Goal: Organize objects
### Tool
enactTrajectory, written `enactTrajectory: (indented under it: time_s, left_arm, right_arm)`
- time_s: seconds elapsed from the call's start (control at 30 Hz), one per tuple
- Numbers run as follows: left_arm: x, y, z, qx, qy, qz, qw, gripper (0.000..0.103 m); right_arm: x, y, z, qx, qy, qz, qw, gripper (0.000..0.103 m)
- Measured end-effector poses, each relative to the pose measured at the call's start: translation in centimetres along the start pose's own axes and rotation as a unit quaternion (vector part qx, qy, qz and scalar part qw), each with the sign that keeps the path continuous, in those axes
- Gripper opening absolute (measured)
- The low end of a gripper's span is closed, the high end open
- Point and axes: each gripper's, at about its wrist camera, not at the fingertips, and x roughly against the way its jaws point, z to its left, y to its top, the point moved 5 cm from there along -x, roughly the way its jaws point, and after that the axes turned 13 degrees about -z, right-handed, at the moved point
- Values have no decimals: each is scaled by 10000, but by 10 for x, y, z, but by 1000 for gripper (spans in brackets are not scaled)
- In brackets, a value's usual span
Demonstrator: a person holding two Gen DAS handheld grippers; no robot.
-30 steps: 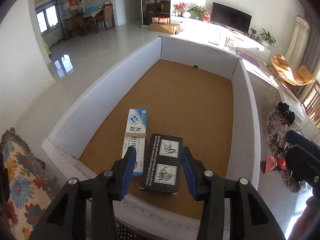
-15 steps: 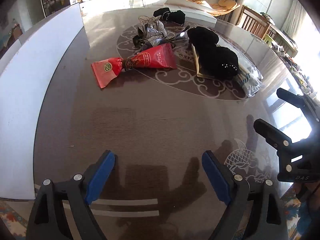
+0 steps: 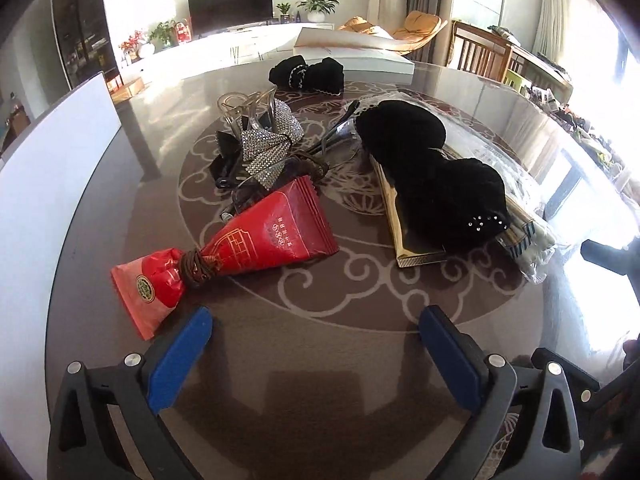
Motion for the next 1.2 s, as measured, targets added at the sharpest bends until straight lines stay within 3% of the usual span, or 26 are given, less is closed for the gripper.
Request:
enactTrajectory:
  time_s: [0.47,0.87,1.2]
  left_arm:
    - [0,0,1,-9,1,0,10000,103]
    - [1,0,1,-12,1,3,10000,103]
    - [1,1,1,-13,-1,4,10000,103]
  right_arm:
    - [8,3,13,477,-385,-191,9979,103]
    - [3,0,6,138,-112,-44,9998,103]
    - [4,0,7,171,-135,-61,9997,103]
